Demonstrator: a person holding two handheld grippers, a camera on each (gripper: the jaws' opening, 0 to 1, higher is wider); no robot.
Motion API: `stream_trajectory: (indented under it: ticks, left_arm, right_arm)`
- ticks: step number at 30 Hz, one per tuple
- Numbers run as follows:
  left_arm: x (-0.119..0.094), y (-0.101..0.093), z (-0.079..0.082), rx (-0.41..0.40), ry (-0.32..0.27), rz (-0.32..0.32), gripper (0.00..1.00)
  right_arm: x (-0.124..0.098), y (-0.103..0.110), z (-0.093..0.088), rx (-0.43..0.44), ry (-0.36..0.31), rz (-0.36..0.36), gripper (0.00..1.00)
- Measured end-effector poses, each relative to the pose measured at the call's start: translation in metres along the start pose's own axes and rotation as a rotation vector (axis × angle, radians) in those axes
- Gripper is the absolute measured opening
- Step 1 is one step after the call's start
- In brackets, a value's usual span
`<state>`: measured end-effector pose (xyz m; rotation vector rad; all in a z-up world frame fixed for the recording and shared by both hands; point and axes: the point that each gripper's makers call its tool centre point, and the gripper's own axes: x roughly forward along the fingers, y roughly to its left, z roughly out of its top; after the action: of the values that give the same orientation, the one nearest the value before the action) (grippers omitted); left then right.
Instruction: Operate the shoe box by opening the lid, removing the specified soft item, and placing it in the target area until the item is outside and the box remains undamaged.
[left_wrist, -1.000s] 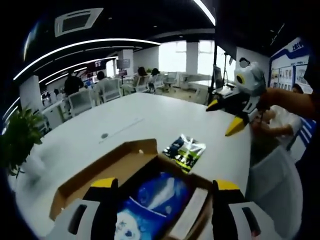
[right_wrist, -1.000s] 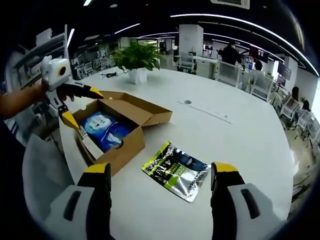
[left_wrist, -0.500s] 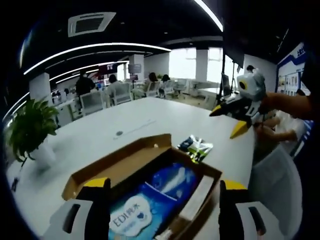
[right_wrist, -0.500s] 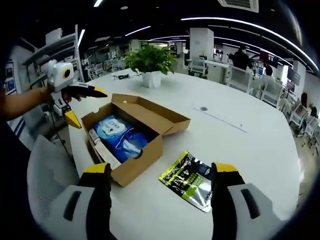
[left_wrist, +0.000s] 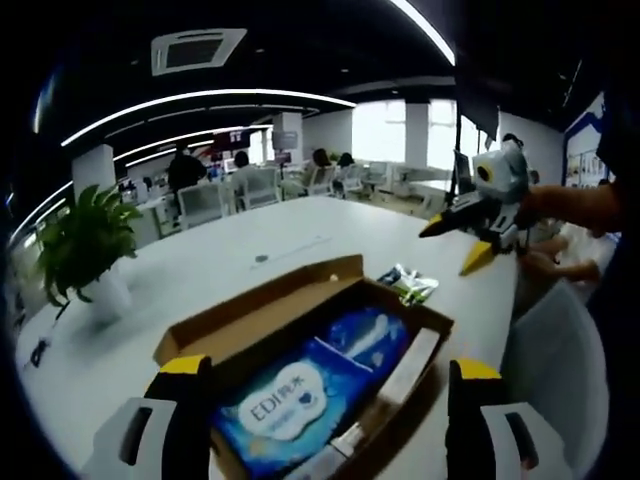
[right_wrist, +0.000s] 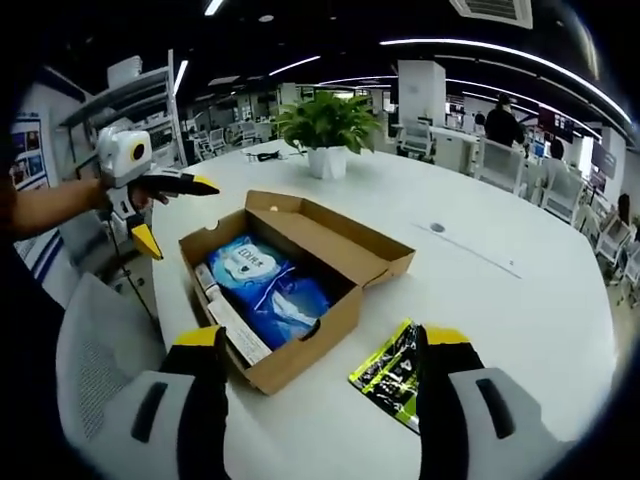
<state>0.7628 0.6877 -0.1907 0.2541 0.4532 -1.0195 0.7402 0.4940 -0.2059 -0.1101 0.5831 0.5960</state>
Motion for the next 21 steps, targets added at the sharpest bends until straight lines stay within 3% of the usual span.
stream_trajectory:
  ticks: [11, 21]
  left_arm:
    - [-0.016, 0.020, -0.018, -0.018, -0.006, 0.039, 1.00]
    - [-0.031, 0.029, -0.024, -0.037, -0.023, 0.073, 1.00]
  right_arm:
    - [0.030, 0.019, 0.006, -0.028, 0.003, 0.054, 0.63]
    - [0.061, 0.029, 0.011, -0.054, 0.028, 0.107, 0.59]
